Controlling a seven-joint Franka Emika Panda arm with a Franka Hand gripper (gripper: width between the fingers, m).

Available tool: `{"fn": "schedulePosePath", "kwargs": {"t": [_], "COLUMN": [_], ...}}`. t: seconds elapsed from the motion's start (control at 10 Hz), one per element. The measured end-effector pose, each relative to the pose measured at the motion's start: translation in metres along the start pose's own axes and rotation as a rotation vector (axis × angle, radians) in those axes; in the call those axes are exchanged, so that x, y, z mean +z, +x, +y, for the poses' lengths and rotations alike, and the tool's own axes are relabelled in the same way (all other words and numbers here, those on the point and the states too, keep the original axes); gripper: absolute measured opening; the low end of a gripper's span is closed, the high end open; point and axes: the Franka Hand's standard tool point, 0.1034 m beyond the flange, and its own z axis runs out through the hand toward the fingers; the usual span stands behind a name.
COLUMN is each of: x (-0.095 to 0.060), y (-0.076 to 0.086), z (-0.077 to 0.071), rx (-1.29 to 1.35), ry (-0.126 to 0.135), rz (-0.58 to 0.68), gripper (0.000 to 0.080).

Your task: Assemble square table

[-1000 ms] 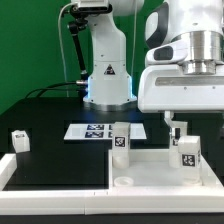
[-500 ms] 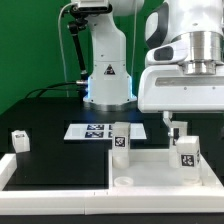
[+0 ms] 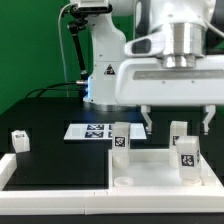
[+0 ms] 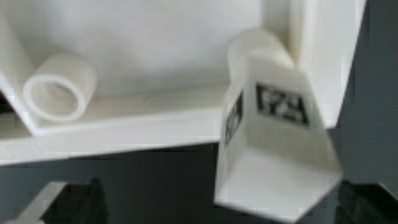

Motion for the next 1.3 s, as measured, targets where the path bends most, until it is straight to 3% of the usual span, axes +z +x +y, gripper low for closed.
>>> {"fn": "schedulePosePath", "kwargs": {"t": [0.1,0.3,0.5,0.6,0.7,0.9,1.0,1.2,1.3], "x": [0.003,0.003,0.012,0.014,0.02,0.029,0.029,0.029,0.029], "y": [0.002,0.008,0.01,0.007,0.014,0.005,0.006,0.006,0.006], "z": [0.004,0.009,-0.006,-0.012,-0.02,-0.032,-0.031,-0.03,-0.029], "rx": [0.015,0.049,0.06,0.075,0.098,0.117,0.129,0.163,0.234], "ry": [0.007,0.006,-0.004,-0.022,-0.03,-0.034,-0.037,-0.044,-0.059], "rz": [-0.02,-0.217,-0.332,-0.425,-0.415,-0.412,-0.412,-0.411,-0.41], "gripper": [0.0649,0.0649,0.0649,0.0649,0.0649,0.0649,0.0617,0.0347,0.0347]}}
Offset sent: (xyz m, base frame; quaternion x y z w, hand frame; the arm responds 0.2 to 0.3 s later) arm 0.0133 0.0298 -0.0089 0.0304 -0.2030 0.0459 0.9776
